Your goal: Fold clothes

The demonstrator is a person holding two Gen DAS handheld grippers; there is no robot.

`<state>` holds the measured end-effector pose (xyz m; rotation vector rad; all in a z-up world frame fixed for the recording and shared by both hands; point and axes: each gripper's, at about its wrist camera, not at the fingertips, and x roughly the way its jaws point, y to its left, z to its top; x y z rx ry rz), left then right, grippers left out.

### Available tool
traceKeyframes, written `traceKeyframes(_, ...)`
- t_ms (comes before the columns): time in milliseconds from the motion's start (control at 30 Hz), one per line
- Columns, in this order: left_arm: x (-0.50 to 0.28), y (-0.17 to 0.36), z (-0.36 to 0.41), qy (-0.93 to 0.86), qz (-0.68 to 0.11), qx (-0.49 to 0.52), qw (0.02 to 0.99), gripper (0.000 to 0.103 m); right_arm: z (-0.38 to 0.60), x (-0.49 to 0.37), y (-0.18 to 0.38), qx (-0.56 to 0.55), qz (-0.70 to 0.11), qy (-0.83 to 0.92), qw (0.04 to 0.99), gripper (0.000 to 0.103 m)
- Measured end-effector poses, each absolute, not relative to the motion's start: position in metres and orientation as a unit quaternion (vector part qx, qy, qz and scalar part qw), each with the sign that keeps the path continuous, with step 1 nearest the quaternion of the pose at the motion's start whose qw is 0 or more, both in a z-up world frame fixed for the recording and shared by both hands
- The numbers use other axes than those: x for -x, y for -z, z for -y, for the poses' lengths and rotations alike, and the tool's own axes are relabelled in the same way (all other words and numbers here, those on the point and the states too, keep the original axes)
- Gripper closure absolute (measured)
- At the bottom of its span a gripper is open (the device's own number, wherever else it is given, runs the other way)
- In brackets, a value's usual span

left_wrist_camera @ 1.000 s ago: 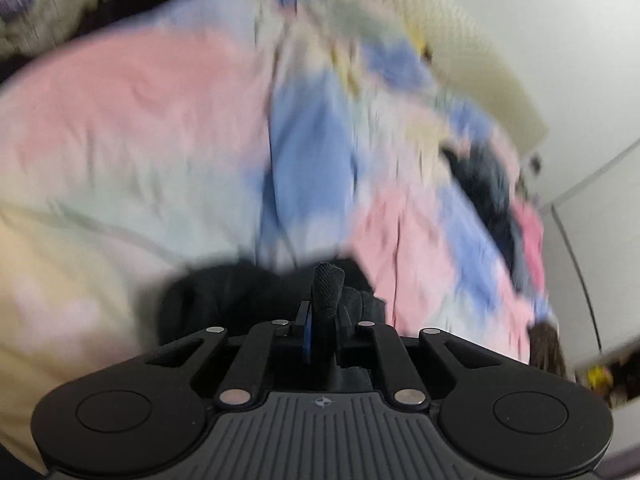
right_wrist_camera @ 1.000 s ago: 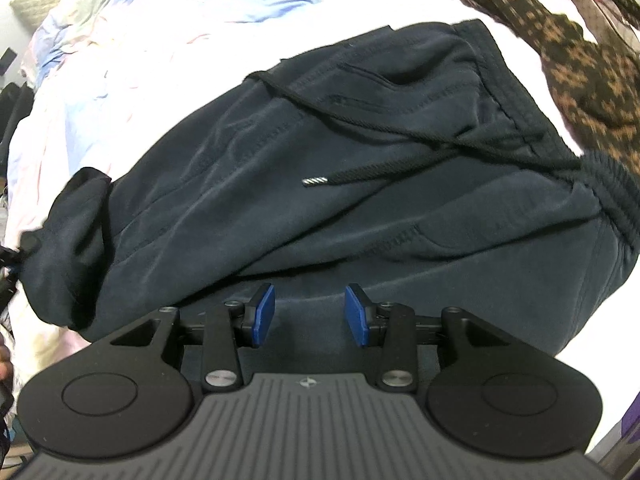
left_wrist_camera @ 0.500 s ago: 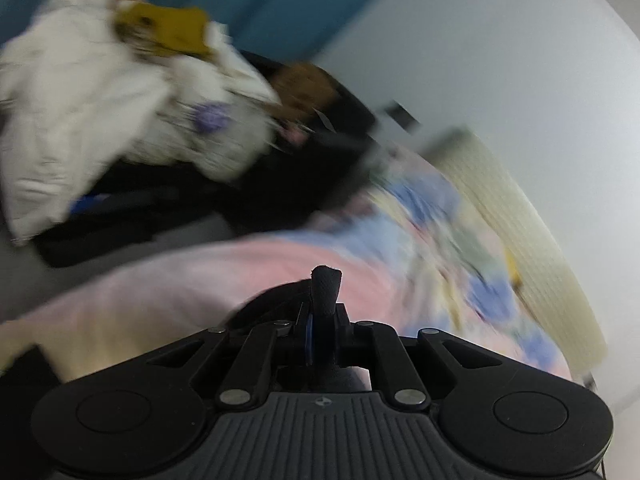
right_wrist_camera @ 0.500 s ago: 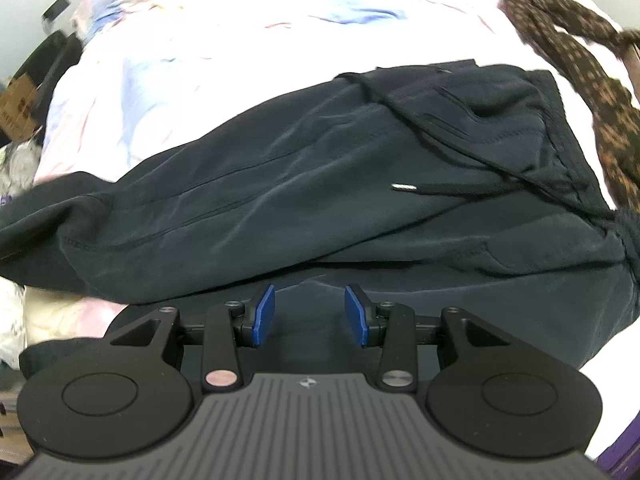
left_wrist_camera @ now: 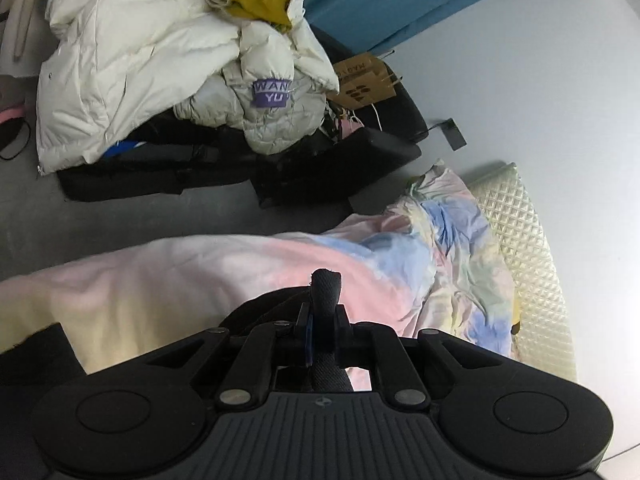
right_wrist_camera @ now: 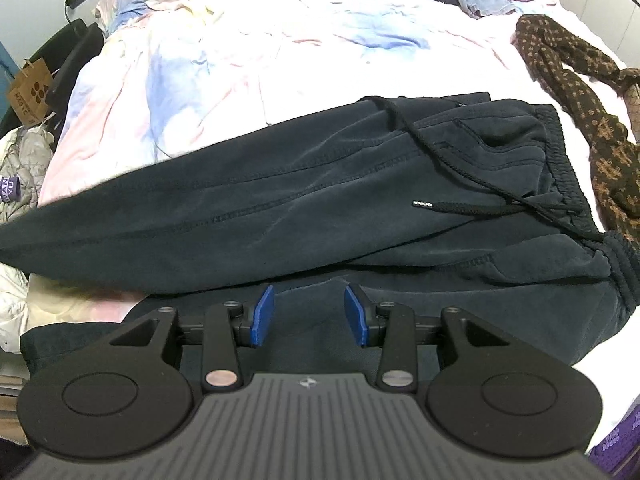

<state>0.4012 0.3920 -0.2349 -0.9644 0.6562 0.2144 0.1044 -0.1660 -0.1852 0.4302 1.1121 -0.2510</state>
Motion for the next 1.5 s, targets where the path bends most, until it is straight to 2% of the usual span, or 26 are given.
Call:
traceKeyframes(100,-0.397,0.246,-0.39,-0.122,-0.333,0.409,0.84,0.094,0.165,-0.092,0.183,-0.208,-0.521,0.128,0.818,0.062)
traceKeyframes(267,-0.389,0.316,-0.403,-0.172,-0.434,0.367,0.805,0.093,0.173,-0.063,0.178,-0.221,-0.515,0.149,0.814,0.062)
traceKeyframes(367,-0.381,0.335,-0.41,-0.163,-0.458,0.37,0.792,0.092,0.189,-0.04,0.174,-0.236,-0.505,0.171,0.812,0.062)
traceKeyframes(467,-0.371,0.338,-0.415,-0.157,-0.457,0.394,0.782,0.086,0.213,-0.017,0.172,-0.259,-0.491,0.196,0.808,0.061)
traceKeyframes(533,-0.363,0.333,-0.415,-0.154,-0.457,0.402,0.778,0.076,0.232,-0.001,0.173,-0.28,-0.48,0.213,0.804,0.061)
traceKeyframes(600,-0.353,0.326,-0.415,-0.152,-0.454,0.41,0.776,0.073,0.253,0.014,0.176,-0.302,-0.468,0.231,0.798,0.061)
traceKeyframes(700,-0.33,0.305,-0.409,-0.146,-0.452,0.424,0.772,0.059,0.29,0.035,0.187,-0.334,-0.454,0.255,0.786,0.061)
traceKeyframes(800,-0.301,0.283,-0.397,-0.153,-0.455,0.42,0.77,0.052,0.329,0.055,0.204,-0.364,-0.444,0.278,0.77,0.059)
traceKeyframes(933,-0.253,0.261,-0.384,-0.184,-0.459,0.427,0.757,0.041,0.387,0.081,0.234,-0.411,-0.426,0.315,0.742,0.048)
traceKeyframes(1067,-0.201,0.245,-0.373,-0.225,-0.456,0.441,0.739,0.035,0.432,0.105,0.271,-0.461,-0.414,0.354,0.7,0.04)
traceKeyframes(1200,-0.152,0.234,-0.369,-0.269,-0.452,0.458,0.716,0.028,0.46,0.112,0.312,-0.5,-0.415,0.364,0.667,0.037)
traceKeyframes(1400,-0.098,0.223,-0.374,-0.321,-0.447,0.48,0.684,0.026,0.477,0.1,0.355,-0.518,-0.404,0.383,0.65,0.026)
traceKeyframes(1433,-0.091,0.221,-0.376,-0.327,-0.444,0.484,0.68,0.026,0.479,0.096,0.357,-0.518,-0.4,0.381,0.653,0.026)
traceKeyframes(1500,-0.08,0.22,-0.38,-0.337,-0.438,0.497,0.669,0.026,0.482,0.089,0.361,-0.519,-0.393,0.375,0.66,0.044)
